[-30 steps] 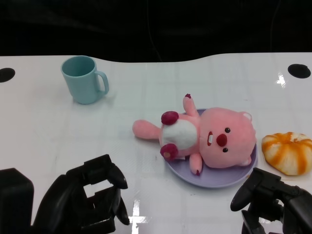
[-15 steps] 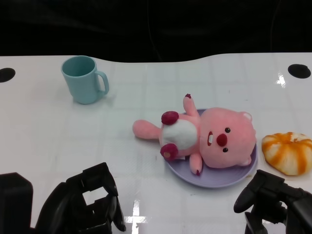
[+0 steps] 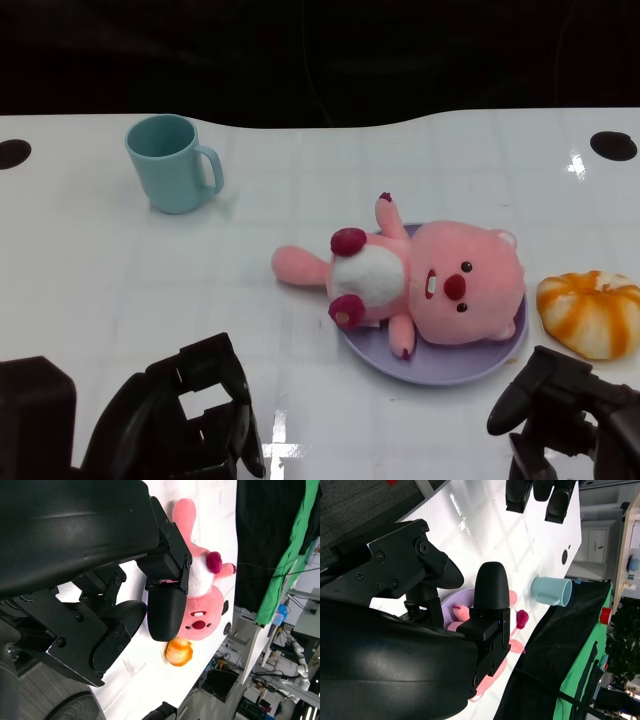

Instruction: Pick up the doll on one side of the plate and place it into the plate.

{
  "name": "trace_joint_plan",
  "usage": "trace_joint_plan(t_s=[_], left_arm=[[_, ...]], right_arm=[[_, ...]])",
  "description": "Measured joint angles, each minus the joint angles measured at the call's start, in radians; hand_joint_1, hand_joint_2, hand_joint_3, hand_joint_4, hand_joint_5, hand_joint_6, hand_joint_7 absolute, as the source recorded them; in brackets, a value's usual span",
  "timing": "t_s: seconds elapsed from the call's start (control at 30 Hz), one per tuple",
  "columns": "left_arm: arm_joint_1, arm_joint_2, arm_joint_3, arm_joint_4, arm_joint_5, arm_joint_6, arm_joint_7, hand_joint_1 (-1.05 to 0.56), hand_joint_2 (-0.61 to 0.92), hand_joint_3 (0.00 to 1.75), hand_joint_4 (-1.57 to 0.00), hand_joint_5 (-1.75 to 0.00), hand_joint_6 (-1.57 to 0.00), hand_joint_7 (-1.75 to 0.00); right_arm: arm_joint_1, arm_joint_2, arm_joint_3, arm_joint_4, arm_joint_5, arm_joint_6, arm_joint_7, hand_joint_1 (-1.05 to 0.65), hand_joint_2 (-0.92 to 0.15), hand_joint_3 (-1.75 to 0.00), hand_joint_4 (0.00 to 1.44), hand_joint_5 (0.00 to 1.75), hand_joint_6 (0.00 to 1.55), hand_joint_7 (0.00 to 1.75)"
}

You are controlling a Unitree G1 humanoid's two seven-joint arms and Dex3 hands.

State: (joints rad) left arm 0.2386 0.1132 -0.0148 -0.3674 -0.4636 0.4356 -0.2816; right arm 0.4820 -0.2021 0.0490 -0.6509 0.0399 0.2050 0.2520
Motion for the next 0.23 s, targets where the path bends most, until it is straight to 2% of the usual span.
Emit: trace_joint_plan(t_s=[0.23], left_arm=[[0.017, 0.004, -0.016, -0.013, 0.030, -0.031, -0.007, -0.09, 0.41, 1.43, -0.93, -1.75, -0.76, -1.71]], right_arm=[[0.002, 0.000, -0.006, 0.001, -0.002, -0.009, 0.003, -0.01, -0.64, -1.08, 0.59, 1.75, 0.49, 1.55]])
